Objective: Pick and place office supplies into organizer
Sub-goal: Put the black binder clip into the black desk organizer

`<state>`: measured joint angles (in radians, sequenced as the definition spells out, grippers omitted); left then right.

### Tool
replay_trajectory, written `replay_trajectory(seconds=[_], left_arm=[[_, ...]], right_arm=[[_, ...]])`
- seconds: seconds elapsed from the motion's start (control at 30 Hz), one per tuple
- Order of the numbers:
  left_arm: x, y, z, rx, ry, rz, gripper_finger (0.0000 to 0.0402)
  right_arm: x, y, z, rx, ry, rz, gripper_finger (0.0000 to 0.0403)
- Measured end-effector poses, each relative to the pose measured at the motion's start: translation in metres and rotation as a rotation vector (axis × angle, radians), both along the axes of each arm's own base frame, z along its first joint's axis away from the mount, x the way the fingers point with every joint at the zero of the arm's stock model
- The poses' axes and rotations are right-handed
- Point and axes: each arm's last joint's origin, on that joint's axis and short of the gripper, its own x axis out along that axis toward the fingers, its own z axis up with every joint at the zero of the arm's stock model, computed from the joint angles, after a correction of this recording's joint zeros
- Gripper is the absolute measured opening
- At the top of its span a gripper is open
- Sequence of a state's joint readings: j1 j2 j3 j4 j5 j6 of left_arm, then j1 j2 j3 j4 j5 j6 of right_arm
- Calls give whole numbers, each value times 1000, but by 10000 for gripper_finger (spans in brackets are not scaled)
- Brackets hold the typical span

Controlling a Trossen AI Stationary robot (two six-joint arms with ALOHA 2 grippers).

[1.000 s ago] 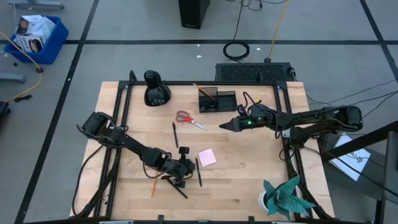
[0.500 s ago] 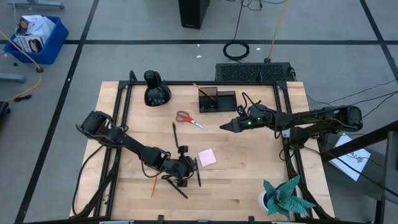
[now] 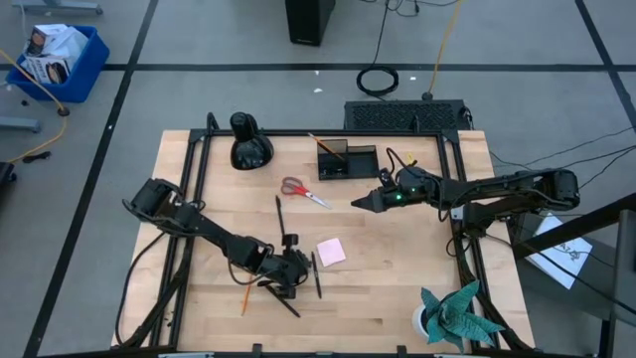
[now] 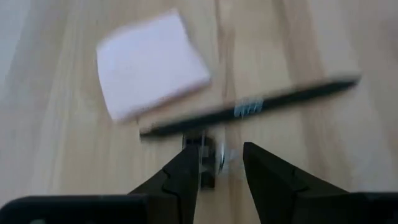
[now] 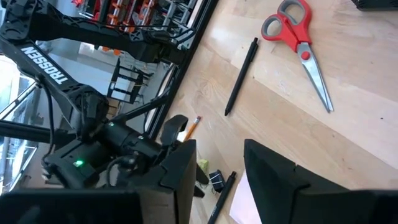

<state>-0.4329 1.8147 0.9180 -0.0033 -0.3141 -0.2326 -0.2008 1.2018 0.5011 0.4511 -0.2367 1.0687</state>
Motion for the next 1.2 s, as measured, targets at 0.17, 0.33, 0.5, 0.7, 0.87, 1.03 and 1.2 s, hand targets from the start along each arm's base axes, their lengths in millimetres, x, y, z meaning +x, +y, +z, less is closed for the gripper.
replay_trajectory(seconds=[0.17,0.33,0.5,0.7,0.87,1.03,1.2], left_arm=[[0,3,0,17,9,4,123],[0,6,-1,27,28,8,70],[2,9,0,9,26,-4,8],[2,15,6,-49,28,36,3],[4,33,28,-147,-24,172,2],[4,64,60,-315,-120,340,2],[4,98,78,-507,-115,358,1]], right_arm=[[0,0,0,-5,0,0,125],[0,0,0,-8,0,-1,125],[0,0,0,-8,0,-2,125],[0,0,0,-14,0,-2,125],[1,0,5,-34,-55,11,125],[6,7,25,-211,-284,114,125],[6,20,37,-419,-429,204,125]])
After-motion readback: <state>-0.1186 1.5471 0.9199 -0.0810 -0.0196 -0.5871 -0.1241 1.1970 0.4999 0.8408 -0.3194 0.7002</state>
